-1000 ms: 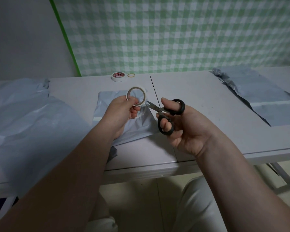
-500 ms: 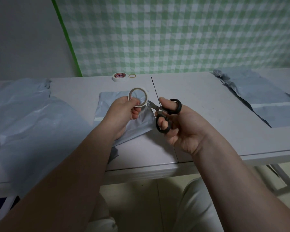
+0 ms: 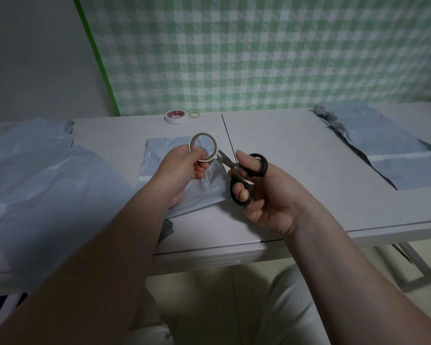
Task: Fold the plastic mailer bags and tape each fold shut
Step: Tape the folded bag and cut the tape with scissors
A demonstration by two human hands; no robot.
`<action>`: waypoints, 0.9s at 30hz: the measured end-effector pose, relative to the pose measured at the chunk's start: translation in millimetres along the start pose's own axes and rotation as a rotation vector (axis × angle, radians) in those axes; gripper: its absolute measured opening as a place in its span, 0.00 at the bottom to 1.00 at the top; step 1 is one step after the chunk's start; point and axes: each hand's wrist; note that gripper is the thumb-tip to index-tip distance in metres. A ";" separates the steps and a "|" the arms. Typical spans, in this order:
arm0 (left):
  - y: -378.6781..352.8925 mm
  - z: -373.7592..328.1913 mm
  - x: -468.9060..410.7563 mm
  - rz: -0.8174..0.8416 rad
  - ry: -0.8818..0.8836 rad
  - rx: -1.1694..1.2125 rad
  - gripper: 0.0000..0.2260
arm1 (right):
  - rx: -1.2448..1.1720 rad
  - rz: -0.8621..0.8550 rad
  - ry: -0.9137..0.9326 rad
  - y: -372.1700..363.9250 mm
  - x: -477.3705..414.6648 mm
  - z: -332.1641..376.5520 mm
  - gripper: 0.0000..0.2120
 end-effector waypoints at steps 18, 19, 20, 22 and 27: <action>-3.9 -6.0 4.3 -0.035 0.010 0.028 0.09 | 0.375 -0.123 0.276 18.9 0.8 9.5 0.12; -6.4 -6.7 3.9 -0.035 -0.009 0.001 0.09 | 0.479 -0.208 0.313 23.1 0.1 12.0 0.12; -10.3 -7.8 4.0 -0.026 -0.030 -0.018 0.09 | 0.581 -0.304 0.354 29.1 -2.4 14.1 0.13; -20.8 -12.1 6.2 0.016 -0.069 -0.052 0.09 | 0.857 -0.466 0.446 41.9 -8.4 18.3 0.12; -54.0 -19.7 6.0 -0.071 -0.364 -0.568 0.03 | 1.491 -0.601 0.459 60.9 -19.0 30.9 0.10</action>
Point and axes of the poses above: each hand's wrist, its own x-axis away from the middle knuckle, its own y-axis out of the back of the hand, z = x × y, and after that the axes turned 13 degrees about y, right-handed
